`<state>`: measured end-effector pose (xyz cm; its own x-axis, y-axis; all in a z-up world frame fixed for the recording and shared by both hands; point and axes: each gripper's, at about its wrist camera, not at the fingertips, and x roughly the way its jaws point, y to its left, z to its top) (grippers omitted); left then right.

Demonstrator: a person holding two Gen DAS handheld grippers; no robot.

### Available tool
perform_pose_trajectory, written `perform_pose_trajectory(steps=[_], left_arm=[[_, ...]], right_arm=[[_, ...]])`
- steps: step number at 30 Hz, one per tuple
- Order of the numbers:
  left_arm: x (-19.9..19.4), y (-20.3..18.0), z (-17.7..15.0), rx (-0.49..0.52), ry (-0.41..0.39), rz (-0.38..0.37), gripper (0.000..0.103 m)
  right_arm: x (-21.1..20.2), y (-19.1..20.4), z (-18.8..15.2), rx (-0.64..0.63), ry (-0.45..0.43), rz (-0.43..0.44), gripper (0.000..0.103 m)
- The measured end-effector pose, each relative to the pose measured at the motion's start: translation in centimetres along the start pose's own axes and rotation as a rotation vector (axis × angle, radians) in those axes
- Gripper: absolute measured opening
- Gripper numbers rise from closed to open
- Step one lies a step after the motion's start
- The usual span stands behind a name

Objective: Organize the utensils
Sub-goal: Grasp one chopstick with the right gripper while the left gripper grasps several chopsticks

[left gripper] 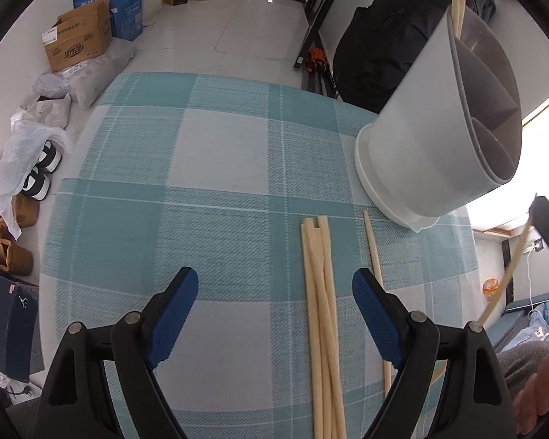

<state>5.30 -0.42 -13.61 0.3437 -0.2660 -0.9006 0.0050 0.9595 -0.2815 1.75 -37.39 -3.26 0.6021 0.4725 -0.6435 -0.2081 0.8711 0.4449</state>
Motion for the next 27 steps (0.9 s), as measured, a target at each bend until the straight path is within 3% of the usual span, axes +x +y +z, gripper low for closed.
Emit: perform_pose_trajectory(steps=[5, 11, 13, 14, 19, 20, 21, 22, 27], left_arm=[[0.8, -0.8, 0.7, 0.008, 0.007, 0.020, 0.082], [1.0, -1.3, 1.0, 0.040, 0.009, 0.057, 0.055], [0.9, -1.4, 0.8, 0.046, 0.001, 0.077, 0.036], [0.9, -1.3, 0.8, 0.045, -0.001, 0.083, 0.033], [1.0, -2.0, 0.5, 0.063, -0.012, 0.113, 0.029], [1.0, -2.3, 0.5, 0.078, -0.012, 0.122, 0.026], [1.1, -2.6, 0.6, 0.077, -0.006, 0.091, 0.012], [1.1, -2.7, 0.6, 0.071, -0.001, 0.076, 0.007], [0.9, -3.2, 0.6, 0.076, -0.017, 0.091, 0.003]], right_arm=[[0.4, 0.2, 0.6, 0.013, -0.004, 0.021, 0.003], [-0.2, -0.6, 0.3, 0.004, -0.020, 0.040, 0.003], [-0.2, -0.9, 0.3, 0.013, -0.020, 0.047, 0.003], [-0.3, -1.1, 0.3, 0.021, -0.020, 0.052, 0.003], [-0.5, -1.2, 0.4, 0.041, -0.026, 0.064, 0.003], [-0.6, -1.2, 0.4, 0.041, -0.029, 0.064, 0.003], [-0.7, -1.1, 0.4, 0.038, -0.034, 0.065, 0.003], [-0.9, -1.1, 0.4, 0.036, -0.037, 0.064, 0.003], [-1.3, -1.3, 0.3, 0.040, -0.050, 0.054, 0.003]])
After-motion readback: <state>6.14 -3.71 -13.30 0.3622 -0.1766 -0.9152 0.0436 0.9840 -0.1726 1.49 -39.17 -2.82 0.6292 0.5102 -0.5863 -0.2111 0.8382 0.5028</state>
